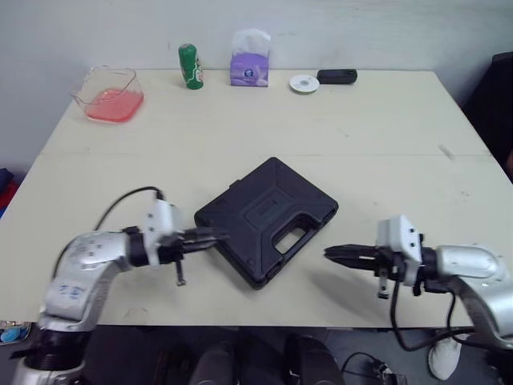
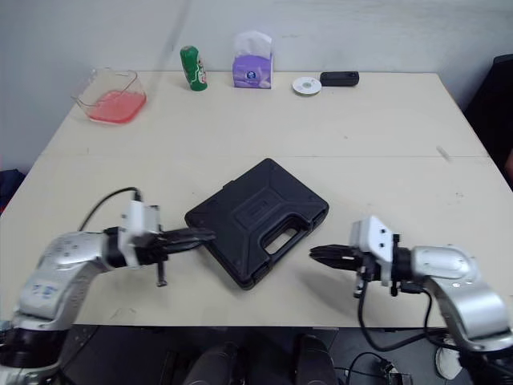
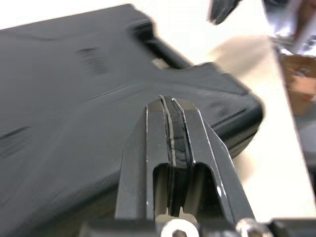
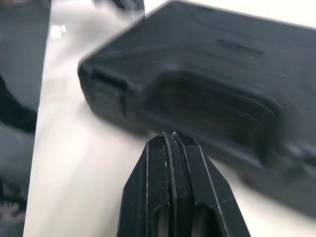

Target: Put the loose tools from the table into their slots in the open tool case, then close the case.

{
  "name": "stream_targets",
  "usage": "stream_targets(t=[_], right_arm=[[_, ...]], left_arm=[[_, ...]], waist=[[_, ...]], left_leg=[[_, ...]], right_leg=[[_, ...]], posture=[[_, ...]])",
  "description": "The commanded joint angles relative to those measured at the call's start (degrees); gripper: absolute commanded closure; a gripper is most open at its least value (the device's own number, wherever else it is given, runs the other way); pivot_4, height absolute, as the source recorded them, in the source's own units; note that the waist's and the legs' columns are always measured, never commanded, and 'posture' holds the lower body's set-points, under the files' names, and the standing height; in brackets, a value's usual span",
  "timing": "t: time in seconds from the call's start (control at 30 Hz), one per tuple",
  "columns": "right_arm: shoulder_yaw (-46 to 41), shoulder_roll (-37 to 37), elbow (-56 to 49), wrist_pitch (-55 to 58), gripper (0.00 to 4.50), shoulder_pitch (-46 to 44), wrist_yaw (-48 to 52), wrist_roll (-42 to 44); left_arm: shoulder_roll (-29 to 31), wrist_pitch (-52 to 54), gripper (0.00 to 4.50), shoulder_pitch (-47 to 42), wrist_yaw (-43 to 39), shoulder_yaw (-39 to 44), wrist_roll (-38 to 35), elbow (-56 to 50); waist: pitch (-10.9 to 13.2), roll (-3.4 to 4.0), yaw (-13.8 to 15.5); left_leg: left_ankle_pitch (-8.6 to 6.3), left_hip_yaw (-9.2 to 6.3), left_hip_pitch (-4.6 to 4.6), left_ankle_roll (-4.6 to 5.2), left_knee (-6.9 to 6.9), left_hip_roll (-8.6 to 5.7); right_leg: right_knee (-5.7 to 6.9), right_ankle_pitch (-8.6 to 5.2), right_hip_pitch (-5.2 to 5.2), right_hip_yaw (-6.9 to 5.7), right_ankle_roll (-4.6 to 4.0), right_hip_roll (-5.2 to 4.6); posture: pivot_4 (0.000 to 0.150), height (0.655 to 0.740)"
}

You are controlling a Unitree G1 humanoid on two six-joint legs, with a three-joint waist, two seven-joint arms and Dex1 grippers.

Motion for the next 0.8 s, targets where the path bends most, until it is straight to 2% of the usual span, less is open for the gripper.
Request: stream_targets(t=[0.03,0.13,0.17,0.27,0.3,0.37,0.53,0.8], right_arm=[[-8.5,-4.2,3.3,-1.2,3.55,0.0,0.5,0.3],[-12.6,-7.9,9.6,-4.4,2.06,-1.2,0.8,-2.5],[-13.5,-9.4,12.7,-6.3,1.66,-1.7,0.9,-4.1],[-15.0,-11.7,18.5,-10.8,0.05,-2.6,1.2,-6.9],[-15.3,-12.4,21.1,-12.6,0.00,-3.6,1.5,-7.6],[-15.6,-13.7,26.4,-15.6,0.00,-6.4,1.8,-8.5],[-13.2,-14.8,35.9,-22.2,0.00,-12.9,2.2,-10.9],[-8.3,-10.3,40.3,-27.0,0.00,-18.7,0.1,-12.9]], left_arm=[[2.6,4.1,3.60,3.5,3.2,9.3,-4.1,-3.5],[6.5,2.5,2.25,10.7,1.7,15.1,-0.6,-1.6],[7.6,0.9,1.84,12.6,2.6,17.6,1.6,1.7],[9.0,-2.6,0.37,15.5,3.8,21.7,4.8,7.3],[9.2,-2.9,0.03,16.4,3.9,23.1,4.8,8.2],[9.7,-8.0,0.03,19.0,3.2,25.0,7.5,11.4],[8.1,-12.6,0.03,19.4,5.2,25.0,9.6,15.0],[6.1,-11.5,0.03,17.1,8.3,23.9,8.4,11.9]], waist=[[0.2,-0.05,0.1],[0.3,-0.06,-0.3],[0.3,-0.07,-0.2],[0.4,-0.11,-0.2],[0.4,-0.12,-0.1],[0.4,-0.09,-0.1],[0.5,-0.05,-0.2],[0.5,-0.03,-0.4]], left_leg=[[0.02,0.02,-0.02,0.03,0.00,-0.03],[0.00,0.09,-0.03,0.10,-0.01,-0.07],[-0.02,0.13,-0.03,0.13,-0.03,-0.09],[-0.02,0.17,-0.03,0.13,-0.02,-0.10],[-0.01,0.17,-0.03,0.12,-0.02,-0.08],[-0.02,0.17,-0.02,0.11,-0.02,-0.09],[-0.04,0.22,0.00,0.07,-0.03,-0.09],[-0.06,0.27,-0.01,0.04,-0.03,-0.06]], right_leg=[[0.02,0.02,0.01,0.00,0.03,0.00],[0.01,0.06,0.06,-0.02,0.11,0.02],[-0.02,0.07,0.05,0.01,0.12,0.02],[-0.15,0.06,0.00,0.02,0.12,0.03],[-0.13,0.06,-0.02,0.02,0.12,0.04],[-0.09,0.06,-0.04,0.03,0.12,0.00],[-0.05,0.07,-0.09,0.11,0.13,-0.07],[0.02,0.07,-0.12,0.11,0.13,-0.05]], posture=[[0.150,0.7400],[0.150,0.7400],[0.150,0.7400],[0.150,0.7400],[0.150,0.7400],[0.150,0.7400],[0.150,0.7400],[0.150,0.7400]])
